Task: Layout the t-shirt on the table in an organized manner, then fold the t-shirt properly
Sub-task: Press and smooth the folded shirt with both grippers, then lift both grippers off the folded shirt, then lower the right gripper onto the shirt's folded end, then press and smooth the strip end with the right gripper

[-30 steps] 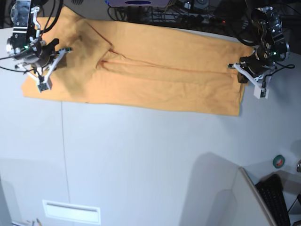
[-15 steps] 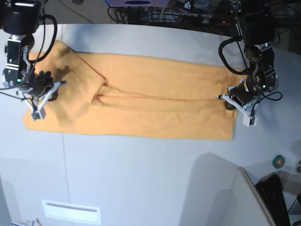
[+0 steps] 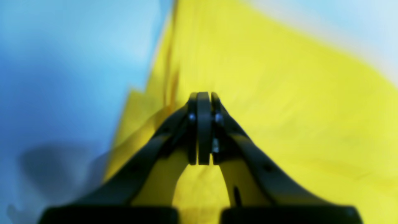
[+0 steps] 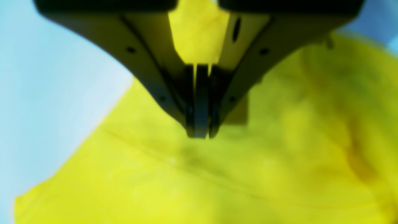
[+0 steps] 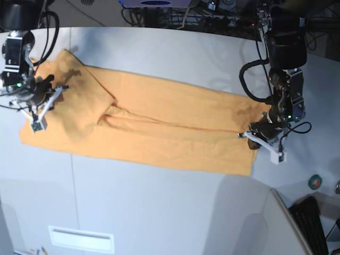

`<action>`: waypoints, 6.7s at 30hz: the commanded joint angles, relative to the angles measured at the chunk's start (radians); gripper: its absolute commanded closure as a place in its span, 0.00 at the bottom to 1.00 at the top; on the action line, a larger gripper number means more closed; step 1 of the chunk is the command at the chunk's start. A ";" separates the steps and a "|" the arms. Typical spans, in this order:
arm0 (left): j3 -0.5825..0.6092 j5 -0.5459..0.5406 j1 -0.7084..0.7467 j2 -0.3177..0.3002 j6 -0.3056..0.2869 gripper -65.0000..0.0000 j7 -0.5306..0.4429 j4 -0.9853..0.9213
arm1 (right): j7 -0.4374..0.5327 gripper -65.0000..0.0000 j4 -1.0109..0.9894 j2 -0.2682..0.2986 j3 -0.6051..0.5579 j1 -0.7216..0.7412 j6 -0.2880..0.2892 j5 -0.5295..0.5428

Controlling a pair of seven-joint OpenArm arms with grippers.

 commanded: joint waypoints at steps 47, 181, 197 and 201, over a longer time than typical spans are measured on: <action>-0.216 -0.376 0.520 -0.159 -0.096 1.00 -0.020 0.302 | 0.055 1.00 0.130 -0.077 -0.227 -0.371 -0.134 -0.514; -0.210 -0.376 0.521 -0.158 -0.091 1.00 -0.020 0.280 | -0.057 1.00 0.163 -0.290 0.012 -0.052 -0.131 -0.425; -0.216 -0.376 0.521 -0.161 -0.091 1.00 -0.020 0.280 | -0.051 1.00 0.056 -0.298 0.012 0.081 -0.131 -0.423; -0.216 -0.376 0.521 -0.161 -0.091 1.00 -0.020 0.280 | -0.051 1.00 0.039 -0.298 0.012 0.137 -0.131 -0.423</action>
